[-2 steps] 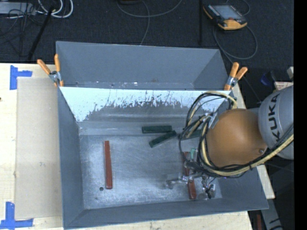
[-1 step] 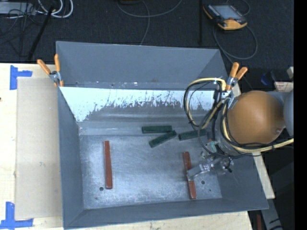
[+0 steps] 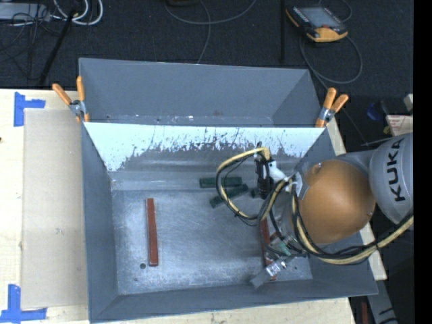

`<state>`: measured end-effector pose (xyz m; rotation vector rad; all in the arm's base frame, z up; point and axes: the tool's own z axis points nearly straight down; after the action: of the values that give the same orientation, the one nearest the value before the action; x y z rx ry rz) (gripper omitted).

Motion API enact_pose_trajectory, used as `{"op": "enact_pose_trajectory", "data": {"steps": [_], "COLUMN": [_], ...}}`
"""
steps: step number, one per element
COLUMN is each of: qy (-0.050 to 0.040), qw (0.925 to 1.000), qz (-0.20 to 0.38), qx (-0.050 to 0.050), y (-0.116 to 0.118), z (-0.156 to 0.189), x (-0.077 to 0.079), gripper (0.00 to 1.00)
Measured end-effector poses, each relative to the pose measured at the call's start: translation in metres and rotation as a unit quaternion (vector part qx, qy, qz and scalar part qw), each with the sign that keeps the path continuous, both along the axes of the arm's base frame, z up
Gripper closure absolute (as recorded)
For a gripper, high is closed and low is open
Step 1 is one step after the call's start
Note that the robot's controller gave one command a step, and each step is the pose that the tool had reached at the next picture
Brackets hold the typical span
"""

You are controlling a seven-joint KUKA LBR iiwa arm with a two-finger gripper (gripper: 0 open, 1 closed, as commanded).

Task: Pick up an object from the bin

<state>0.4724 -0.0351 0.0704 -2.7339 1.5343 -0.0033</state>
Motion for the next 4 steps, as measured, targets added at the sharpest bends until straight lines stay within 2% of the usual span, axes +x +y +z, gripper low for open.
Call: {"op": "enact_pose_trajectory", "data": {"steps": [1,2,4], "qy": [0.001,0.003,0.0034], "qw": [1.0,1.0,0.9999], "qz": [-0.004,-0.004,-0.011], "qx": [-0.001,-0.001,-0.001], "y": [0.0,0.001,0.003], "z": [0.0,0.0,0.054], "x": [0.001,0.0,-0.001], "gripper": [0.0,1.0,1.0]}}
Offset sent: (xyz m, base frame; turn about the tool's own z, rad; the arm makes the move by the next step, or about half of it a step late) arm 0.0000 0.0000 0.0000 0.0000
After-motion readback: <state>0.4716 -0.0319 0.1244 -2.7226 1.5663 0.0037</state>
